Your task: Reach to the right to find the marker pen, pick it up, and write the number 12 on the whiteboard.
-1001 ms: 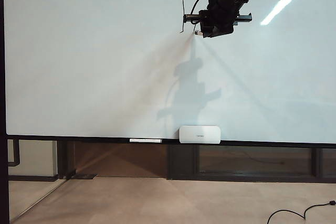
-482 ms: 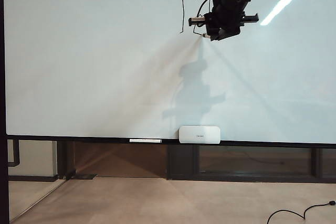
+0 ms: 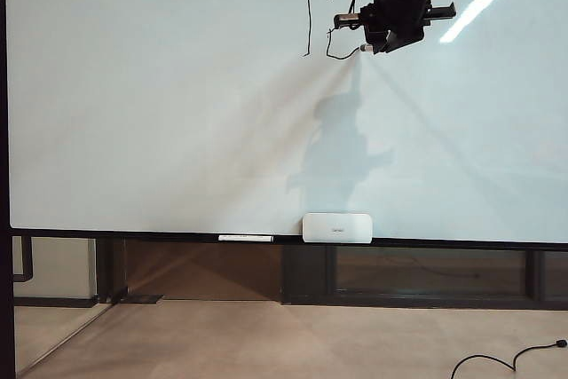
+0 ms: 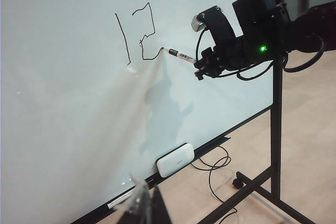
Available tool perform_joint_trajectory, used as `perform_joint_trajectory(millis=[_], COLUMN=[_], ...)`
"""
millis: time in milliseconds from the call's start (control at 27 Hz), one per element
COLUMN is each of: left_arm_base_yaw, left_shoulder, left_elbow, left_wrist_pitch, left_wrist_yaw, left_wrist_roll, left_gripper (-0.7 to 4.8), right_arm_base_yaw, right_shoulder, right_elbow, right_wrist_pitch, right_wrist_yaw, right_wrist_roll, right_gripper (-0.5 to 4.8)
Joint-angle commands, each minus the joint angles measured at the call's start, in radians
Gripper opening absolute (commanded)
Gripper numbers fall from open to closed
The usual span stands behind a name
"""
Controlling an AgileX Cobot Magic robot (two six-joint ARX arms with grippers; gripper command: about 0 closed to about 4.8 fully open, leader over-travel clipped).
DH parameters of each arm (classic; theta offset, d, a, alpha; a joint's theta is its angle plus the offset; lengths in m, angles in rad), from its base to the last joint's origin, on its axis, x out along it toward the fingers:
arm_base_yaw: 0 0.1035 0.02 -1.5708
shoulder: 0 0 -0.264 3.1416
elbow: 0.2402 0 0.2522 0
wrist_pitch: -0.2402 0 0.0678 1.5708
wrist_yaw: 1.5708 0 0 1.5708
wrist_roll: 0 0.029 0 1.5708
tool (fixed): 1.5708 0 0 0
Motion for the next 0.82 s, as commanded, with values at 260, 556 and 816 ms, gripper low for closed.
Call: perform_joint_trajectory(millis=[260,556,816], left_arm_base_yaw=[0.007,0.006,0.006], left_shoulder=[-0.051,-0.188,-0.324], left_elbow=[0.003,0.004,0.004], left_wrist_pitch=[-0.038,-0.164,-0.391], left_wrist_yaw=[-0.336,-0.584,-0.584], left_wrist_roll=[-0.021,-0.021,-0.07], left_gripper=[-0.05,-0.05,-0.05], right_arm_base_yaw=[0.003,0.005,0.005], right_shoulder=[-0.158,-0.396,-0.629], right_elbow=[0.005,0.005,0.005], right_wrist_pitch=[-0.086,-0.274,-0.448], right_wrist_yaw=[0.016,-0.029,-0.095], right_wrist_roll=[0.015,0.016,0.017], right_gripper=[-0.05,-0.05,-0.05])
